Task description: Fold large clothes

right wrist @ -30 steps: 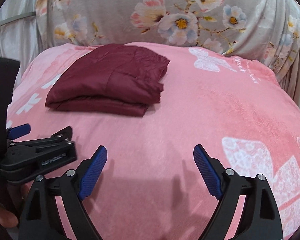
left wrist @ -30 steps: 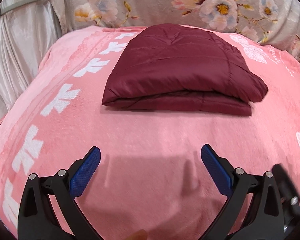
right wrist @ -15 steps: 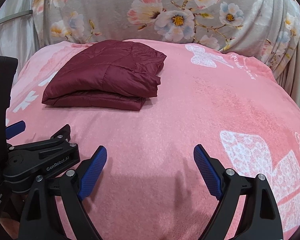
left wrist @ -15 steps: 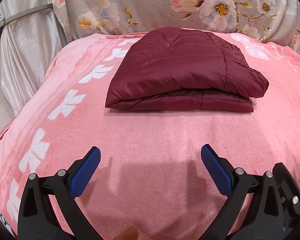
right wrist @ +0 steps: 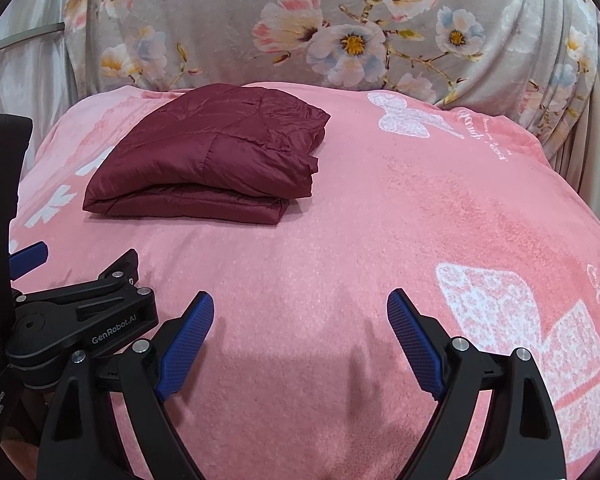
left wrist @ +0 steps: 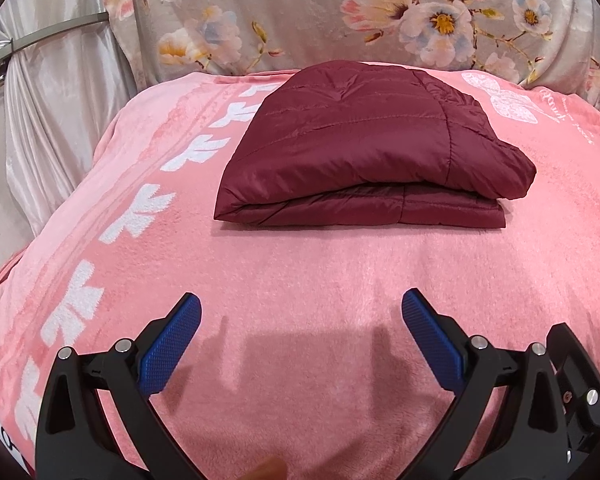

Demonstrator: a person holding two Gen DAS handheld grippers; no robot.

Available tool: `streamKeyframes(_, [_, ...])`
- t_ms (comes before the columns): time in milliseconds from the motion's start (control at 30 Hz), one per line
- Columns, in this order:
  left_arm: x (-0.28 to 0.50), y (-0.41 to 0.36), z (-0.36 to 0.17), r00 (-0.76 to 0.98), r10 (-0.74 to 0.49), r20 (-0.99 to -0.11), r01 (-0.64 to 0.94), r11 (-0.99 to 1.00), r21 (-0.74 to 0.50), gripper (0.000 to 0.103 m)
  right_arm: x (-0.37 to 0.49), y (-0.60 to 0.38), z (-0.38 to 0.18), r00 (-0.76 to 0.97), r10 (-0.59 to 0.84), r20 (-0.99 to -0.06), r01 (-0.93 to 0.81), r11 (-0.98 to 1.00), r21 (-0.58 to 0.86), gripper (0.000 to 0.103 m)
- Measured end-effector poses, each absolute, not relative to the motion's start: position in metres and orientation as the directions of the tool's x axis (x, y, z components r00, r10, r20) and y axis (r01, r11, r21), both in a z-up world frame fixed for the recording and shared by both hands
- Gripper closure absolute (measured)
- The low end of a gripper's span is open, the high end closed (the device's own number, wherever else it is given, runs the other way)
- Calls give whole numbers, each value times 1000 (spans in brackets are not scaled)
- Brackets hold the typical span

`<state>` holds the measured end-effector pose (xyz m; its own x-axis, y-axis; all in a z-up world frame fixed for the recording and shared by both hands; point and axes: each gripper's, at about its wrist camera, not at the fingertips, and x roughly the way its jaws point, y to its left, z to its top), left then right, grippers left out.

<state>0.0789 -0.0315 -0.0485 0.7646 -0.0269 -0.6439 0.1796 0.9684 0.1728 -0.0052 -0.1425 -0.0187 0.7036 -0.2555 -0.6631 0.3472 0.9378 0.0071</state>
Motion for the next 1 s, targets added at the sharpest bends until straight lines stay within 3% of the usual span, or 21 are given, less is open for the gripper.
streamKeyframes(1000, [75, -29, -45, 780, -34, -625, 178, 970, 168, 5, -8, -144, -17, 708, -270, -652, 355, 935, -2, 17])
